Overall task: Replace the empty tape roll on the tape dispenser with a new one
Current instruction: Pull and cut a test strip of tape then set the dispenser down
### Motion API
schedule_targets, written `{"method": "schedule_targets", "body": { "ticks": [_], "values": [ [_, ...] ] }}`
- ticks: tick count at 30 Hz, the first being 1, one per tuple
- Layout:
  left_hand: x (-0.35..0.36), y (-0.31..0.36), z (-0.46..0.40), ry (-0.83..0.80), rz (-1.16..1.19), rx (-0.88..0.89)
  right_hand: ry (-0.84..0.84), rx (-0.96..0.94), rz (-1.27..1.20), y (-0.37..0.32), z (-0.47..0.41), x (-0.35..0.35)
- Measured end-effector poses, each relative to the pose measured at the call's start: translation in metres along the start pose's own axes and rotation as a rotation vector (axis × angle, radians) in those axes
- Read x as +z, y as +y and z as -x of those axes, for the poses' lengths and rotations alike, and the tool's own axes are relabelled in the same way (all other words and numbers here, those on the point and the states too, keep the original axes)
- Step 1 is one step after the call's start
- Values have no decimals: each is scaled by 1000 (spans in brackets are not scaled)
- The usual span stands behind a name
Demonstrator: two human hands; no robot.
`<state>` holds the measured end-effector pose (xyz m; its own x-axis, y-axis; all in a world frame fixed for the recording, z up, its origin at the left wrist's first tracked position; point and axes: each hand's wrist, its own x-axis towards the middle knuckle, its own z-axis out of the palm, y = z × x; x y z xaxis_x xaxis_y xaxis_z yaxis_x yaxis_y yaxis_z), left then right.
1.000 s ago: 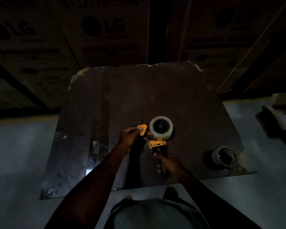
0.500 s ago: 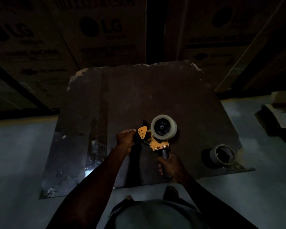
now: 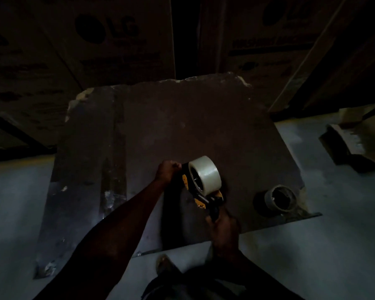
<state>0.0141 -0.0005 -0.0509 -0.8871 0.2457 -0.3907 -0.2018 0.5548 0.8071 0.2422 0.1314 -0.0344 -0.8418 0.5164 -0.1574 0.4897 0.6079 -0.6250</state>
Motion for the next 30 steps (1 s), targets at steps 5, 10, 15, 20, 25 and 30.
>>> {"method": "schedule_targets", "body": {
  "ticks": [5,10,15,20,25,30],
  "values": [
    [-4,-3,-3,-11,-321,-33,-82,127,66,-8,7,5],
    [-5,-10,5,205,-546,-81,-164,173,73,-14,-7,5],
    [-3,-17,-2,181,-525,-106,-209,261,-35,-23,-11,4],
    [-6,-17,-1,151,-519,-118,-231,253,-37,-15,-6,9],
    [-9,-16,3,125,-505,-88,-149,130,71,5,32,-1],
    [-8,-16,11,139,-554,-21,-313,57,325,71,70,11]
  ]
}}
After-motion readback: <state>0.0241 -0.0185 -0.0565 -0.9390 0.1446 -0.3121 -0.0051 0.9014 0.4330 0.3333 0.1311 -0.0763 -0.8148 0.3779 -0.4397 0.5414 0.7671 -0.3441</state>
